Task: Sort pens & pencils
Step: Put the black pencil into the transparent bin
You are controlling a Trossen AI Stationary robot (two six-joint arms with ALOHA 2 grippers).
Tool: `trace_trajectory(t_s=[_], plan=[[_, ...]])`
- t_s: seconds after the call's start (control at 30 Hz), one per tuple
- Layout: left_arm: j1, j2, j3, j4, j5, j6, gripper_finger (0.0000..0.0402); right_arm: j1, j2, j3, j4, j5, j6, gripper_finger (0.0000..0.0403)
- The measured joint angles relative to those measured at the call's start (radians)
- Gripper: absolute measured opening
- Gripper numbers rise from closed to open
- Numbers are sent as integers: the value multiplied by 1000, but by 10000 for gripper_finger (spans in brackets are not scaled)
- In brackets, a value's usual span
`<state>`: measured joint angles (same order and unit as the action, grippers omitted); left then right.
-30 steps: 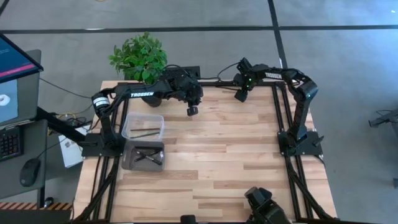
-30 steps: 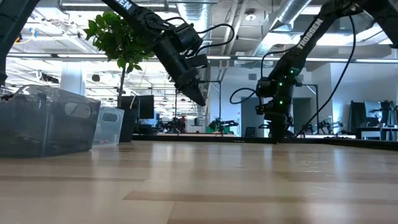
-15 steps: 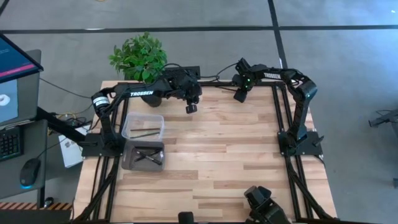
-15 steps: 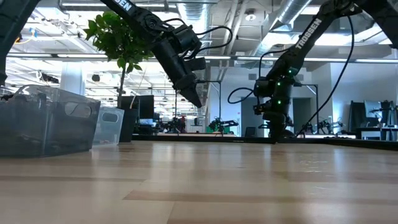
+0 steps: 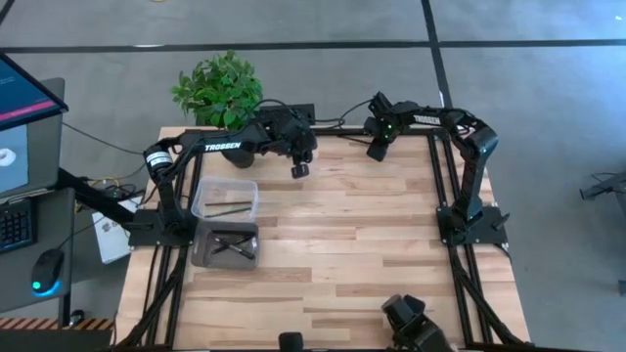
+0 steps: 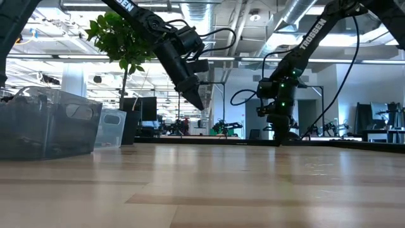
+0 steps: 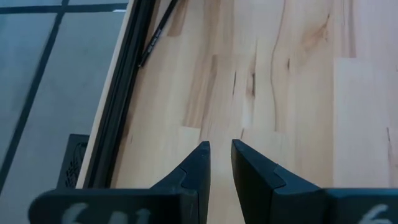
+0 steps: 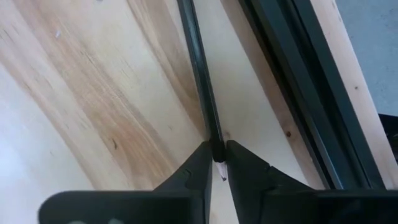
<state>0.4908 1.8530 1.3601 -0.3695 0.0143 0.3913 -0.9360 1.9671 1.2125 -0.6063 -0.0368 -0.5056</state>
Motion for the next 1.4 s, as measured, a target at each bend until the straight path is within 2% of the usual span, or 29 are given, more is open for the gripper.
trace_trajectory(t_s=[0.4, 0.63, 1.17, 1.3, 1.4], plan=[[0, 0, 0, -34, 0, -1, 57, 35, 1, 2, -34, 11, 8, 64], [0, 0, 0, -45, 0, -4, 57, 83, 0, 2, -59, 61, 0, 38], [0, 0, 0, -90, 1, -7, 57, 176, -5, 0, -146, 30, 19, 24], [0, 0, 0, -90, 7, -6, 57, 241, -5, 0, -158, 1, 53, 26], [0, 0, -2, -91, 7, -9, 57, 298, -5, 0, -159, -71, 85, 21]])
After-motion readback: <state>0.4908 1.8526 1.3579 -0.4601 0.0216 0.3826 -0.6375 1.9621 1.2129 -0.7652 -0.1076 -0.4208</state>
